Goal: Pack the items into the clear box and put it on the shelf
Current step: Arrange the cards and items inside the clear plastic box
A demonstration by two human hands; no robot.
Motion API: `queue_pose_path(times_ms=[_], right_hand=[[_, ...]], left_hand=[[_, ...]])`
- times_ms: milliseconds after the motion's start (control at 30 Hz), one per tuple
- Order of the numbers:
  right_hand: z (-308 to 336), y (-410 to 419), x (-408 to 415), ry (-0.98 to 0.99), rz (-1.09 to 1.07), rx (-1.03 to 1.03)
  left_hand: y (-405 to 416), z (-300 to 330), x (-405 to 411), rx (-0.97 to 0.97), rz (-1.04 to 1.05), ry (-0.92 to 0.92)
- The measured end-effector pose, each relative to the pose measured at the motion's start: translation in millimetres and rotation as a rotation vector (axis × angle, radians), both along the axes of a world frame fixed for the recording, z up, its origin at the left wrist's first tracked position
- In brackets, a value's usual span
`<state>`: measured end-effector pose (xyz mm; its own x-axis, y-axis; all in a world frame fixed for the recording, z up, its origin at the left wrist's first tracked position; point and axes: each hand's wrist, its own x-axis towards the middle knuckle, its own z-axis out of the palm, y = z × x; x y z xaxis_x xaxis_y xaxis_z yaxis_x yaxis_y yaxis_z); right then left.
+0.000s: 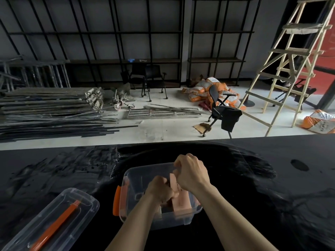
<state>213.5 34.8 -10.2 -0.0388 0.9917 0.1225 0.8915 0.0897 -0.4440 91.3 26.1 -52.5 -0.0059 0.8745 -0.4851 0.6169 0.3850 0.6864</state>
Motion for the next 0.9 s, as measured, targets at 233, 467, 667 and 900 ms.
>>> queue_pose_path(times_ms=[233, 467, 667, 900], right_hand=[[-3, 4, 1, 0.009, 0.004, 0.017], [-5, 6, 1, 0.017, 0.003, 0.023], [-7, 7, -2, -0.004, 0.008, 0.036], [-7, 5, 2, -0.012, 0.045, 0.031]], left_hand=[[2, 0, -15, 0.002, 0.079, 0.178], [3, -9, 8, 0.099, 0.046, 0.183], [4, -13, 15, 0.021, -0.111, 0.308], [6, -14, 23, 0.057, -0.45, 0.604]])
